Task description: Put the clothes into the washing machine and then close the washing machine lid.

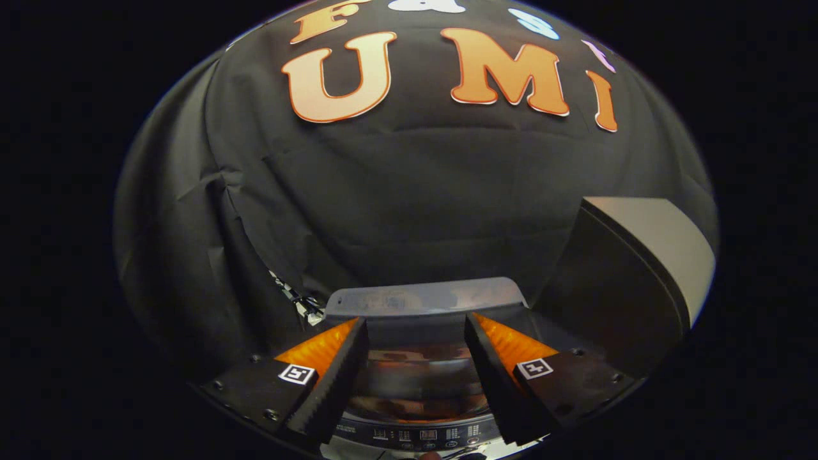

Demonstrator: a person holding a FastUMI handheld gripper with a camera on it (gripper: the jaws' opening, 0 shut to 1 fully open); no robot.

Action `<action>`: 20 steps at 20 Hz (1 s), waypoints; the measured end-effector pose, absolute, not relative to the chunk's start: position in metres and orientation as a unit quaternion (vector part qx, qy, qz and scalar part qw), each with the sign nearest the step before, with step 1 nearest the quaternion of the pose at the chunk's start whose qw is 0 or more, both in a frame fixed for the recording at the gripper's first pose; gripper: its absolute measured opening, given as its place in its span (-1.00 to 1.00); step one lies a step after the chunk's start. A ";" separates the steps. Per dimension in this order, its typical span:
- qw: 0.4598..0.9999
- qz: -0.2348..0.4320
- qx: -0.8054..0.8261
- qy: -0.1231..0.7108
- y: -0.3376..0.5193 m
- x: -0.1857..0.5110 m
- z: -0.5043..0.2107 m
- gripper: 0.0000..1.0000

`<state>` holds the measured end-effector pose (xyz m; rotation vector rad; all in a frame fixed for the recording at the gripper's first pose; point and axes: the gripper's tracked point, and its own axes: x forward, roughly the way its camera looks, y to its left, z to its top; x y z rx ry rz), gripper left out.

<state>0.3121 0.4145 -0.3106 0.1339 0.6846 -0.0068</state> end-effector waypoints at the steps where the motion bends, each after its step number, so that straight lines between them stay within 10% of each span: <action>1: 0.938 -0.004 0.065 0.341 0.413 0.305 -0.316 0.97; 20: 0.971 0.009 0.071 0.226 0.366 0.252 -0.154 0.96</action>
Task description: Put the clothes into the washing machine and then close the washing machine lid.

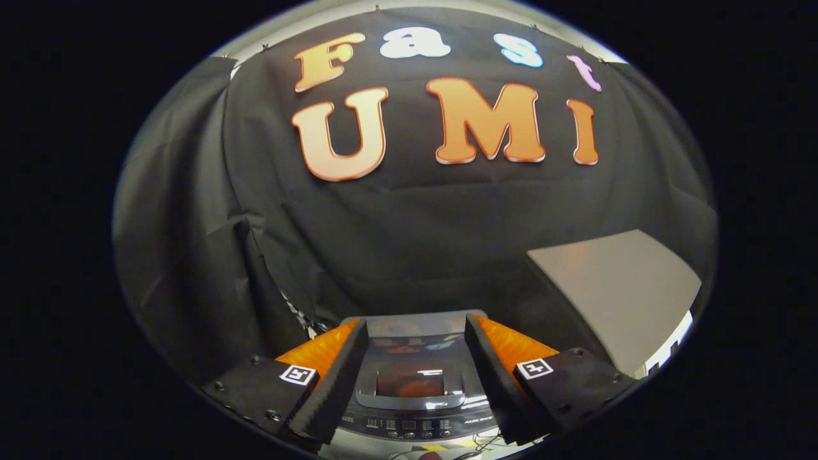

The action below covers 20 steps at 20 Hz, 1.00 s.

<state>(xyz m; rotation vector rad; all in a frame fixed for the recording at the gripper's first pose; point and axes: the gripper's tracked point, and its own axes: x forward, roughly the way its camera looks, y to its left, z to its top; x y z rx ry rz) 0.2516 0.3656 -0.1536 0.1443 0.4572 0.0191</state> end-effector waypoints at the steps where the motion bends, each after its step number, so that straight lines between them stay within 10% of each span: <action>1: 0.975 0.009 0.069 0.211 0.356 0.241 -0.132 0.96; 20: 0.999 -0.017 0.037 0.000 0.111 0.070 0.104 0.96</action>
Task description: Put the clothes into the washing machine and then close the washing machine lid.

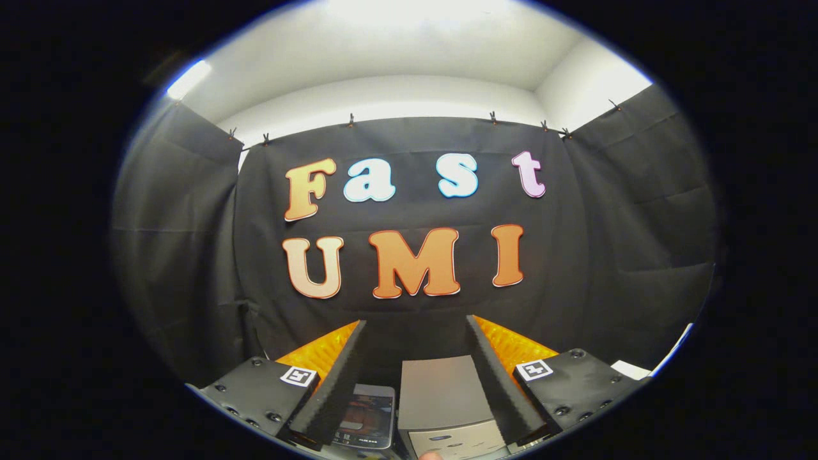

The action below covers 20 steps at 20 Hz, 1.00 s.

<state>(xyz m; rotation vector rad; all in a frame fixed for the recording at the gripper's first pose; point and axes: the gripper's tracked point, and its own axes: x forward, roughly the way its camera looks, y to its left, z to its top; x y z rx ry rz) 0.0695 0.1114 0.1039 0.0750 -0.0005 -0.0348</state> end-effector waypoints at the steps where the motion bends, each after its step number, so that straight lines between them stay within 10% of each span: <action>1: 0.999 -0.019 0.034 -0.006 0.105 0.065 0.108 0.96; 20: 1.000 -0.014 0.010 0.011 0.113 0.058 0.097 0.96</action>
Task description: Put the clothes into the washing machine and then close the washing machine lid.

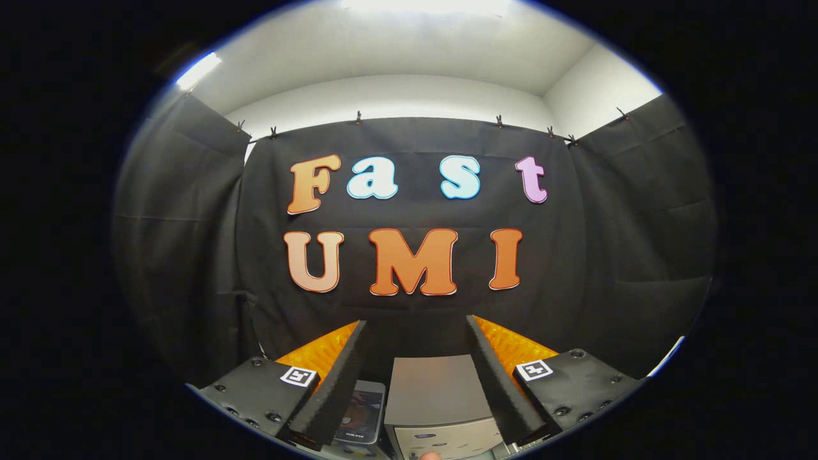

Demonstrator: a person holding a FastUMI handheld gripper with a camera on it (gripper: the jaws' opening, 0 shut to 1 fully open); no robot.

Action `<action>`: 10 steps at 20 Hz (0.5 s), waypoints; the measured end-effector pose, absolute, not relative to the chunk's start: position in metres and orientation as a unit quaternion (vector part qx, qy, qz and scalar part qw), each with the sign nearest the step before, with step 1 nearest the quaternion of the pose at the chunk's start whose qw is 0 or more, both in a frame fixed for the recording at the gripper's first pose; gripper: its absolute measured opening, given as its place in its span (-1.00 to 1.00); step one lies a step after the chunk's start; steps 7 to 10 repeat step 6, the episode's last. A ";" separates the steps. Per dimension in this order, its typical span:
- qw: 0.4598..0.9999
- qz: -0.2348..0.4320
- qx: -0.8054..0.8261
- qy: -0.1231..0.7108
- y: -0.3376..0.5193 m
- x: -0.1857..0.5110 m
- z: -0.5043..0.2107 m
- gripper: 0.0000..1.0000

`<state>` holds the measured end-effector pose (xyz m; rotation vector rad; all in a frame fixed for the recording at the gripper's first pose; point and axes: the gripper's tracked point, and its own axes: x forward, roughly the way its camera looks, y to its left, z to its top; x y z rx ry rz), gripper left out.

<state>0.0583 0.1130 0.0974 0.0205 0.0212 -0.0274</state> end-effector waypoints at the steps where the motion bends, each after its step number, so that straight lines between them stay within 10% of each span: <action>1: 1.000 -0.013 0.010 0.011 0.116 0.059 0.097 0.96; 10: 1.000 -0.012 0.007 0.011 0.122 0.063 0.095 0.96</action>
